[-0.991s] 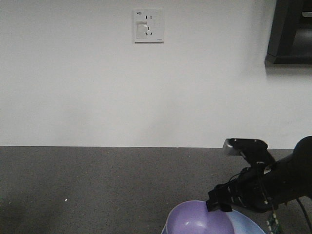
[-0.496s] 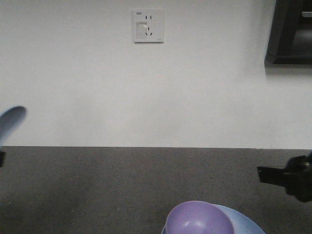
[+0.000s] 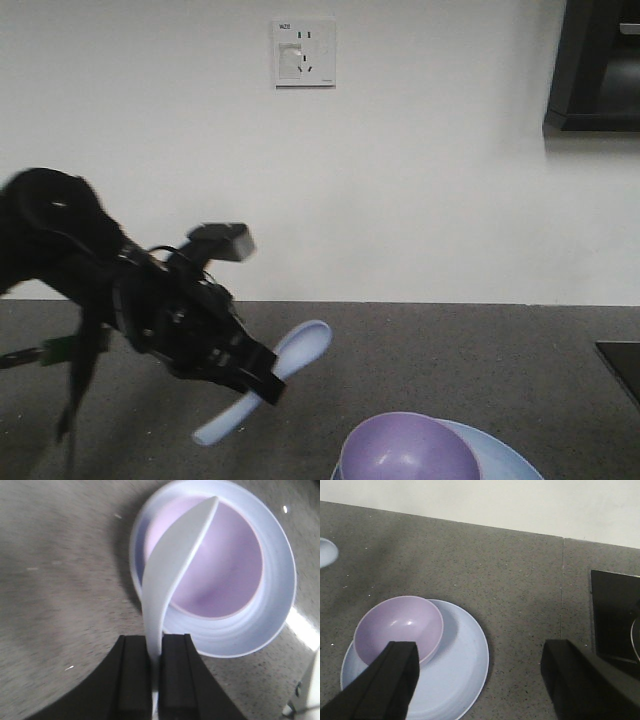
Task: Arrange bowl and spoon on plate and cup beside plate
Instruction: 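Lower the spoon into the bowl with the left gripper and release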
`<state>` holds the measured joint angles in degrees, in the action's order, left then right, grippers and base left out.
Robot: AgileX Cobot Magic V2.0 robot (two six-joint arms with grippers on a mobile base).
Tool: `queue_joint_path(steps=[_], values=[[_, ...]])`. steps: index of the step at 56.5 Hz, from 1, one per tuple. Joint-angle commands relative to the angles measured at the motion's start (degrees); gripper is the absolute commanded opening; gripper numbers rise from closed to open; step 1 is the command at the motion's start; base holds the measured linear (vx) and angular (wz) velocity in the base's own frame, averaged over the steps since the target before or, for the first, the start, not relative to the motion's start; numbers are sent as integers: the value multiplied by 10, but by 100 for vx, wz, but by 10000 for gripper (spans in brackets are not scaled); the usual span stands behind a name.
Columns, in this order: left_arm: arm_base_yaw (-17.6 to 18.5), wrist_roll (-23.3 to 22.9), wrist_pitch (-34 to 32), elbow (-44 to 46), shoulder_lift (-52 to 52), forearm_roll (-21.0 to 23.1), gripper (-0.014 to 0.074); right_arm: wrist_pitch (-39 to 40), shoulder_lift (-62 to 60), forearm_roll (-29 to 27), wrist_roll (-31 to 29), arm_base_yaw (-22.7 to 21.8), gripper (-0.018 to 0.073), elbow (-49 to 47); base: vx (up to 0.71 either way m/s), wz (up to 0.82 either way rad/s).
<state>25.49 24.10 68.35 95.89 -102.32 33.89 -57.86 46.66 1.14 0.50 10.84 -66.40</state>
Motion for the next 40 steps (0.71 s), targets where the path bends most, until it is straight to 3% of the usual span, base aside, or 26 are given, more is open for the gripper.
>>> queue_joint_path(steps=[1,15,30,40], values=[[32,-22,23,60,-20,29,0,38,-1,18,5,-1,567,-16,0,0],[87,-37,31,130,-82,12,0,38,-1,36,17,-1,567,-16,0,0],[92,-51,28,132,-81,-13,6,43,-1,36,17,-1,567,-16,0,0],[92,-51,19,132,-81,-14,85,45,-1,35,23,-1,567,-16,0,0]])
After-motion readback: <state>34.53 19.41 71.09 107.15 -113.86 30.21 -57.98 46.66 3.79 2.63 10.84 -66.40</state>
